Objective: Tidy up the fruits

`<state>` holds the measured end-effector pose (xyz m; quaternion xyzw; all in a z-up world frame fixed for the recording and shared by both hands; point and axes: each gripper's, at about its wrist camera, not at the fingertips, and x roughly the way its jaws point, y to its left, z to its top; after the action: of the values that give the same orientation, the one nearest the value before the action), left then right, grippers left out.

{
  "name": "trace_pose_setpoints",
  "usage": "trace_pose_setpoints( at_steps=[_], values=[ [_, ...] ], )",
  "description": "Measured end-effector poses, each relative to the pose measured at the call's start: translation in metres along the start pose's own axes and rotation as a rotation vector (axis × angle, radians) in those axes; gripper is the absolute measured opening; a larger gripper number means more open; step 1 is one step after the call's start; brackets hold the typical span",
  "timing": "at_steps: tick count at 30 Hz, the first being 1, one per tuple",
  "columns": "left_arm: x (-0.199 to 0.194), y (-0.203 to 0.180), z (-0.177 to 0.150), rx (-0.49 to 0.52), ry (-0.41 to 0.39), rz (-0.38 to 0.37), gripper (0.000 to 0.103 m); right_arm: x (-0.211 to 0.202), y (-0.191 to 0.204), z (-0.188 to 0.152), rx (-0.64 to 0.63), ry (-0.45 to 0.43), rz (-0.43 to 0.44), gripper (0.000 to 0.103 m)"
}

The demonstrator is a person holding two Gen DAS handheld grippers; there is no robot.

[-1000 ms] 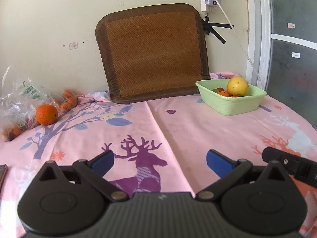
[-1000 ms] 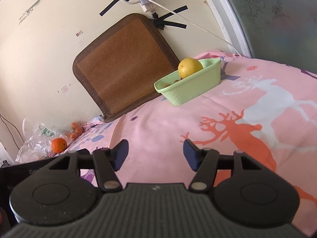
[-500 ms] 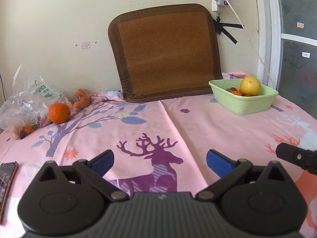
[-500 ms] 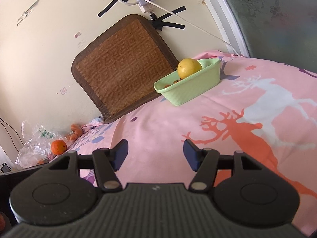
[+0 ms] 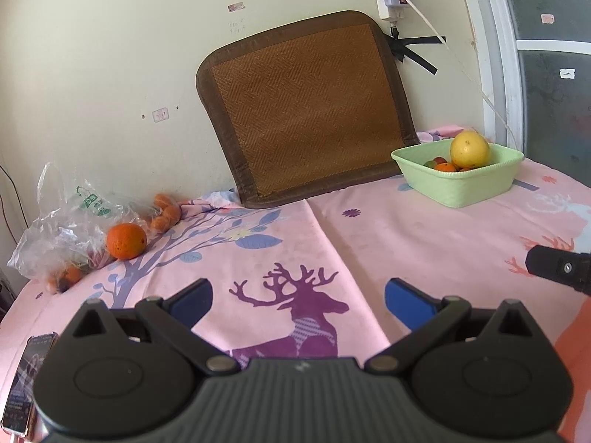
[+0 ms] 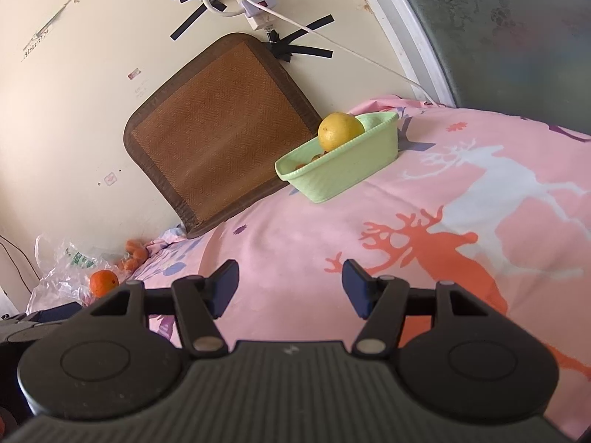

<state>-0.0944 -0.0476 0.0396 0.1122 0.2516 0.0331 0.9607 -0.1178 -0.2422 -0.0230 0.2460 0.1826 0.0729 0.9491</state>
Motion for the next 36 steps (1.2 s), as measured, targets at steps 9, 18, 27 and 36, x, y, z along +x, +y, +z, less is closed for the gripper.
trace_pose_setpoints(
  at_steps=[9,18,27,36],
  values=[
    [0.000,-0.003,0.000,0.018,-0.014,0.018,0.103,0.000,-0.002,-0.001,0.008,-0.006,-0.005,0.064],
    [0.006,-0.002,-0.004,0.009,0.039,-0.016,0.103,0.001,-0.004,-0.001,0.018,-0.004,-0.011,0.064],
    [0.010,-0.002,-0.006,-0.017,0.116,-0.072,0.103,0.003,-0.005,-0.003,0.025,0.004,-0.019,0.064],
    [0.011,-0.005,-0.008,-0.014,0.153,-0.091,0.103,0.005,-0.006,-0.004,0.032,0.004,-0.026,0.065]
  ],
)
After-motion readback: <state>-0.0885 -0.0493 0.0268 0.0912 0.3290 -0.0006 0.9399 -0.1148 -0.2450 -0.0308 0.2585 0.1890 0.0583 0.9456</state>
